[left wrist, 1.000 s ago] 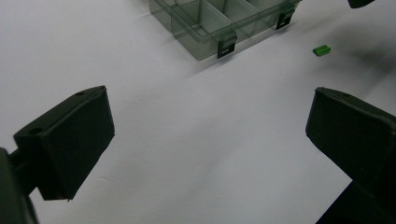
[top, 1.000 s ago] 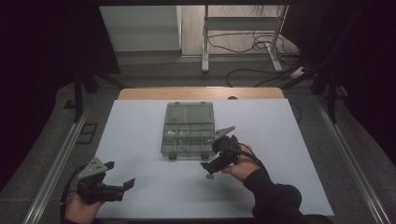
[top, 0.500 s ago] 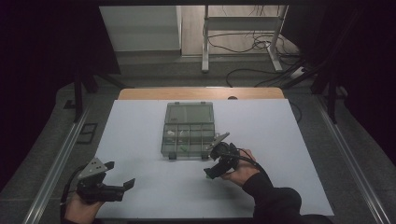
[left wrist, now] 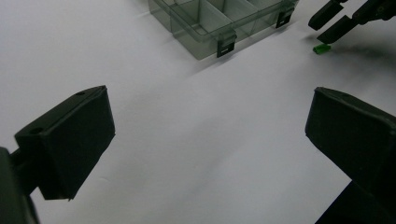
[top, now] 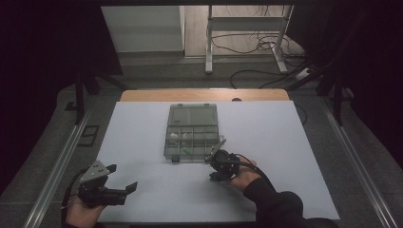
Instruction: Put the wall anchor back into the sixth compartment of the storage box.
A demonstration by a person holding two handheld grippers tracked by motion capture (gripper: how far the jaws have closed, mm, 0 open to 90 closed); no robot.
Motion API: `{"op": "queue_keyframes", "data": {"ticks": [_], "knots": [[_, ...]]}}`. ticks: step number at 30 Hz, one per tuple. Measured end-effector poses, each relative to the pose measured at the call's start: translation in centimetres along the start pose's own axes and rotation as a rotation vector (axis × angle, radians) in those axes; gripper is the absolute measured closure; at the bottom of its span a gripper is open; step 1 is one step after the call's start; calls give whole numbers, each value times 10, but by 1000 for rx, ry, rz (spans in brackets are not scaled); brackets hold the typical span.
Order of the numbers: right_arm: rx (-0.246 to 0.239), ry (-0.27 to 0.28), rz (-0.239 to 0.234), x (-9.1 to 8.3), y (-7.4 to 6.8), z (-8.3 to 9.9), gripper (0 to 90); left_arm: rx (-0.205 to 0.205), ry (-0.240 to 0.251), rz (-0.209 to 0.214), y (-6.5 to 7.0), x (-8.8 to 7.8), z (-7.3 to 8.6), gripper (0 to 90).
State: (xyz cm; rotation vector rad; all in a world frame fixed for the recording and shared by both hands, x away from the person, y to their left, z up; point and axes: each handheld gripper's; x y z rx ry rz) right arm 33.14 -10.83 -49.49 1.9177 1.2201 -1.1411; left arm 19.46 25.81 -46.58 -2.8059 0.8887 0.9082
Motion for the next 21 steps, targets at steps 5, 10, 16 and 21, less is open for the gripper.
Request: {"op": "queue_keyframes", "data": {"ticks": [5,10,16,21], "knots": [[-15,-9,-24,4,-2,-1,723,2,-1,0,0,0,0,24],[-18,-8,-22,5,-2,-1,725,4,-2,-1,0,0,0,24],[-21,-11,-31,6,-2,-1,740,2,-3,-1,0,0,0,25],[-24,-38,-35,7,-1,0,767,2,-3,-1,0,0,0,25]]}}
Point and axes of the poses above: each handheld gripper's, and its own axes: x roughly forward along the jaws, z roughly out of its underside, y roughly to its right, and after that the axes turned 5 degrees about y, right-handed
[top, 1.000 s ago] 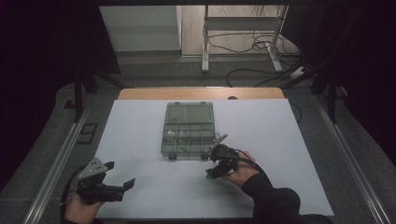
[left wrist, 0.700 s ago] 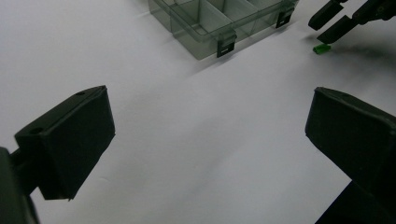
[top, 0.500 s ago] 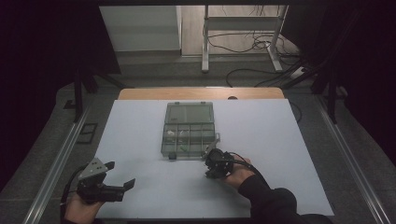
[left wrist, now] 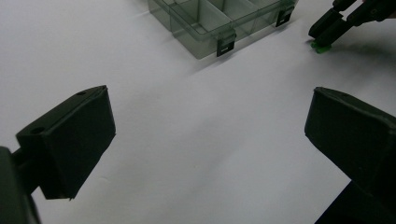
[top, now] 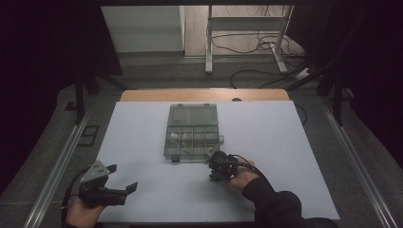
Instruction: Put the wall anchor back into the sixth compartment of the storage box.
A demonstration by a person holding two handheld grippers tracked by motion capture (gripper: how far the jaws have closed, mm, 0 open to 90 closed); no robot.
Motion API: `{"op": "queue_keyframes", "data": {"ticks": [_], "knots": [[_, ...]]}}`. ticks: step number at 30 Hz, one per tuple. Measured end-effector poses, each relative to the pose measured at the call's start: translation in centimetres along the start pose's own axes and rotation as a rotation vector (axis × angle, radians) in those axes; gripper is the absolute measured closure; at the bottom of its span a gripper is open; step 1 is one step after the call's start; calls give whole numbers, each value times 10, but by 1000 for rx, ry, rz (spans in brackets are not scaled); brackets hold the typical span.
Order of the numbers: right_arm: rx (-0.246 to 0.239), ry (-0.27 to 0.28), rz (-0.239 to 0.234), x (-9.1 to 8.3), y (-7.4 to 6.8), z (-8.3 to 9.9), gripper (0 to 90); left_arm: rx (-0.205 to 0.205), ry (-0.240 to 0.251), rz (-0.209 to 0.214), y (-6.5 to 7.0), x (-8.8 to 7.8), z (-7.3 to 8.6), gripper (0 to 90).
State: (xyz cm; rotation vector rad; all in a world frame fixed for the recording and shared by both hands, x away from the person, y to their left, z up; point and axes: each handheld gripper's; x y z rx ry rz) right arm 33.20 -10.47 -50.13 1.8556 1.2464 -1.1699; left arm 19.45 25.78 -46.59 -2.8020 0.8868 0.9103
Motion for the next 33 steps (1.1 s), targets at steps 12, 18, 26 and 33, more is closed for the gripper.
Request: {"op": "queue_keyframes", "data": {"ticks": [12,18,26,33], "knots": [[-13,17,15,-4,0,-1,829,1,0,0,0,0,0,26],[11,64,12,-13,2,-2,829,-6,3,0,-1,0,0,26],[68,152,-24,-28,7,-3,827,-8,2,1,-1,0,0,26],[71,185,-39,-32,8,-5,827,-8,2,0,-1,0,0,26]]}}
Point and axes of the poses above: each handheld gripper's, and its own axes: x roughly forward along the jaws, z roughly out of its underside, y roughly to its right, and after that the axes turned 5 degrees about y, right-handed
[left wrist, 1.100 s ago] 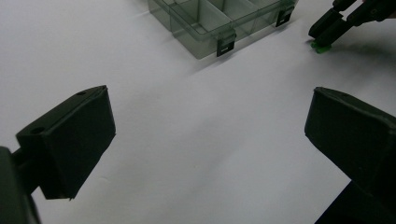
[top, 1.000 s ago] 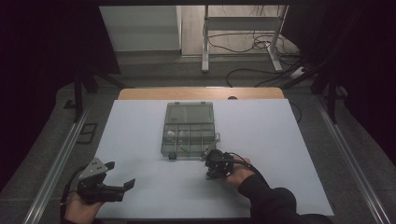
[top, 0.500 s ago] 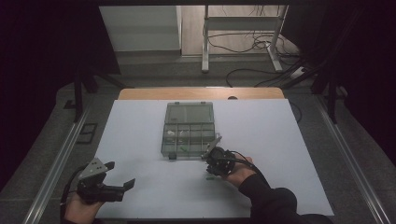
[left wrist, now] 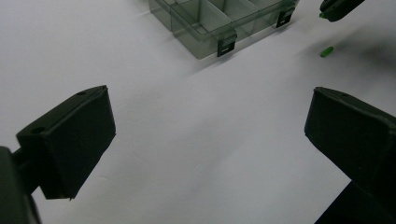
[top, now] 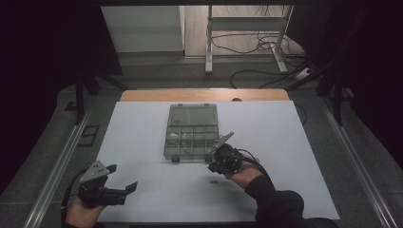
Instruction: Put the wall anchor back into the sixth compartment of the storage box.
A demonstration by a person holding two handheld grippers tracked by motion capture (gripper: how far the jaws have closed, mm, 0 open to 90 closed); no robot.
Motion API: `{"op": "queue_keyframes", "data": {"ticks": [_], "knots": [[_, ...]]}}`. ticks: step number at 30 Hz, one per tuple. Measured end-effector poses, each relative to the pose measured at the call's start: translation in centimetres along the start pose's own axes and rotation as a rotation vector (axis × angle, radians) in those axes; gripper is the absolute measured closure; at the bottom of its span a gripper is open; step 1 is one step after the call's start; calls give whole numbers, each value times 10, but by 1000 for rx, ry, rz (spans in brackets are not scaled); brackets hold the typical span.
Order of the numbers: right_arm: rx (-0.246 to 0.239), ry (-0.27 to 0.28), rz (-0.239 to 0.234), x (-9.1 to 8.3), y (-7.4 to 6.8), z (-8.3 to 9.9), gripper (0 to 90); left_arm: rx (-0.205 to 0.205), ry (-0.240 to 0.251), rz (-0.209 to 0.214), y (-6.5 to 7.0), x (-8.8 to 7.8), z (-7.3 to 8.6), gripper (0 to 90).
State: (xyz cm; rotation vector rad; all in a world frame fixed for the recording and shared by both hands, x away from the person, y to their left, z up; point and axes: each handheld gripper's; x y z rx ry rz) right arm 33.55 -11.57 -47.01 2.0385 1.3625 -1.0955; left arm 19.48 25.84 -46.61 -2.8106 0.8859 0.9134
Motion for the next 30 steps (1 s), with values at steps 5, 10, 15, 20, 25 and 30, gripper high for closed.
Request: {"op": "queue_keyframes", "data": {"ticks": [5,10,15,20,25,30], "knots": [[-2,30,8,-4,-2,-4,826,0,-1,0,0,0,0,26],[10,60,5,-8,-1,-8,825,1,-3,0,0,0,0,26],[19,77,6,-9,1,-11,825,1,-3,0,0,1,0,26],[35,101,-4,-11,3,-15,823,-1,-3,0,0,0,0,26],[46,129,-5,-13,5,-22,823,-2,-3,-2,0,0,0,25],[46,147,-5,-14,7,-27,823,-1,-5,-3,0,0,0,25]]}}
Point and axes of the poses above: each handheld gripper's, and its own axes: x roughly forward along the jaws, z roughly out of its underside, y roughly to its right, and after that the axes turned 5 degrees about y, right-handed
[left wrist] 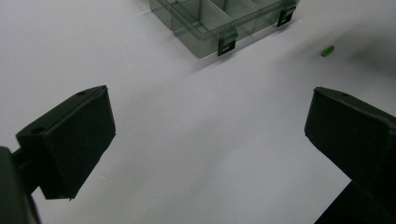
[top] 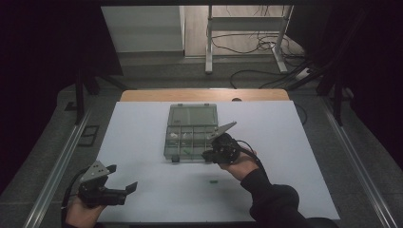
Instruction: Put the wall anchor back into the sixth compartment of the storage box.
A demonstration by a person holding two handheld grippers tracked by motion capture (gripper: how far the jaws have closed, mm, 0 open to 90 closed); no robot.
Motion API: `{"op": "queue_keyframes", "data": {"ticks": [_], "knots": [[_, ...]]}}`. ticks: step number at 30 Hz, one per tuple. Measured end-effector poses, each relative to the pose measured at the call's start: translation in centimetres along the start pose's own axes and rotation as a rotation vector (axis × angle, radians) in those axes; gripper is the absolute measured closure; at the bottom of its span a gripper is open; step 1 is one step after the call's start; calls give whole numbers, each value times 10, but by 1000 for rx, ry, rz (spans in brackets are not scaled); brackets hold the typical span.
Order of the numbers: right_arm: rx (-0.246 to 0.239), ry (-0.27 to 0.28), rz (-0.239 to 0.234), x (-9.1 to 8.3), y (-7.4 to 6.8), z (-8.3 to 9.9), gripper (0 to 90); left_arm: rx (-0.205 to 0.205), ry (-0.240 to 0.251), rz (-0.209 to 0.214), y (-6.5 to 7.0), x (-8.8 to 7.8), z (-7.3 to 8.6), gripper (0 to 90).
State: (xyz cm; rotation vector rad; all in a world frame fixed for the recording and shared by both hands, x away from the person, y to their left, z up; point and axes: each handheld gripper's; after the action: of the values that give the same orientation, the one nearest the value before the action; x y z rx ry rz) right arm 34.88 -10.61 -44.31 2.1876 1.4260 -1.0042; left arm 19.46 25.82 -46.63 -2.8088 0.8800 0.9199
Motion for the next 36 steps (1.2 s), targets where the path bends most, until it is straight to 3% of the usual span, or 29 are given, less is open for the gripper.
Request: {"op": "queue_keyframes", "data": {"ticks": [12,36], "knots": [[16,35,-1,8,6,-17,823,-2,2,2,-1,0,0,25],[-6,18,28,38,12,-41,822,-3,3,3,-1,0,0,25]]}}
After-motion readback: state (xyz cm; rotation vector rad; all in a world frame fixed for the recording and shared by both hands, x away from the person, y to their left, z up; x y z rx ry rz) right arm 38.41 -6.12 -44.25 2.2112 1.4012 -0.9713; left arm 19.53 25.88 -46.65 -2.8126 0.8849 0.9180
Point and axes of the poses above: each handheld gripper's, and its own axes: x roughly forward along the jaws, z roughly out of its underside, y roughly to its right, and after that the axes turned 5 degrees about y, right-handed
